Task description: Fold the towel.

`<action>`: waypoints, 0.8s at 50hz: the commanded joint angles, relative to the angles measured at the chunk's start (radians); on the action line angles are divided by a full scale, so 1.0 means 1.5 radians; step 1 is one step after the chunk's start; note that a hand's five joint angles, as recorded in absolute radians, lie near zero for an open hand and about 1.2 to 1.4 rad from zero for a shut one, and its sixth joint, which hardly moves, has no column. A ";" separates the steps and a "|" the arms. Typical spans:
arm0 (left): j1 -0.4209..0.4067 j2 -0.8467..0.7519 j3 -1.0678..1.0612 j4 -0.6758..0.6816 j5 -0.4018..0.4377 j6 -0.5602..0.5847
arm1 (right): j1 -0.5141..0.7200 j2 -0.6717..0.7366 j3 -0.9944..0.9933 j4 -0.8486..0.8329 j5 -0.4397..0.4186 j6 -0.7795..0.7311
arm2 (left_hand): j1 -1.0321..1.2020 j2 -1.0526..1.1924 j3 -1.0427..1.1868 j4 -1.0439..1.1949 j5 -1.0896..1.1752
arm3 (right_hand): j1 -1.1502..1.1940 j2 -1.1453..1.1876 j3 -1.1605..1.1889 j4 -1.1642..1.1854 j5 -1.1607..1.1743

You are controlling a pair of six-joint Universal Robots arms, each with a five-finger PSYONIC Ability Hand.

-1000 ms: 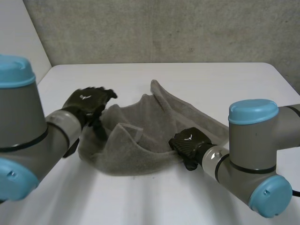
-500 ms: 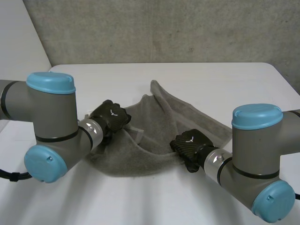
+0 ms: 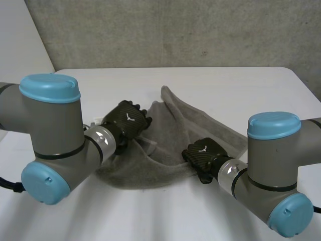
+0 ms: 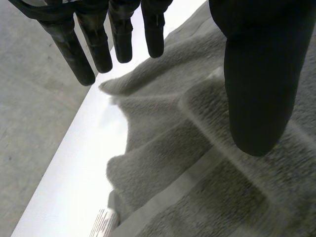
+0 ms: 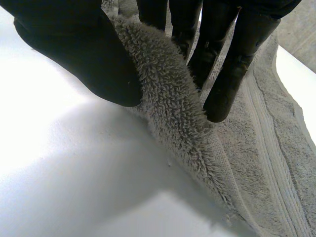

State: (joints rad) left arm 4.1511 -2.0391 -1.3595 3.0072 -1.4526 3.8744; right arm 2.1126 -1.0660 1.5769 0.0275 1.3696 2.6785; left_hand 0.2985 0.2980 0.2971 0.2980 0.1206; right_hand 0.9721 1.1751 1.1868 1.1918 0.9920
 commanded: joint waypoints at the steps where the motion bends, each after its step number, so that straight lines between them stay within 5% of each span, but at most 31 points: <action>1: -0.017 0.000 -0.030 -0.004 0.012 0.013 | 0.000 0.000 -0.001 -0.001 0.000 0.000 | 0.102 0.102 0.103 0.102 0.104 | 0.283 0.147 0.140 0.136 0.153; 16: -0.006 -0.025 -0.029 0.001 -0.006 0.049 | -0.003 -0.001 -0.001 0.000 0.000 0.000 | 0.161 0.161 0.161 0.161 0.163 | 0.283 0.147 0.140 0.136 0.153; 29: -0.001 -0.042 -0.020 0.005 -0.031 0.065 | -0.015 0.000 -0.050 0.013 0.008 -0.038 | 0.732 0.732 0.733 0.732 0.734 | 0.283 0.147 0.140 0.136 0.153; 38: 0.023 -0.048 0.140 0.087 -0.031 0.069 | -0.011 0.035 -0.302 -0.013 0.040 -0.094 | 0.732 0.732 0.733 0.732 0.734 | 0.283 0.147 0.140 0.136 0.153; 40: 0.031 -0.067 0.268 0.155 -0.041 0.066 | -0.009 0.044 -0.367 -0.047 0.054 -0.096 | 0.732 0.732 0.733 0.732 0.734 | 0.283 0.147 0.140 0.136 0.153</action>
State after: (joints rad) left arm 4.1742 -2.1070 -1.2632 3.0761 -1.4991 3.9756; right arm 2.0950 -1.0387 1.2868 0.0318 1.4051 2.5548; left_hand 1.1572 1.2090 1.2074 1.2108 1.0165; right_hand 0.9720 1.1773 1.1868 1.1957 0.9924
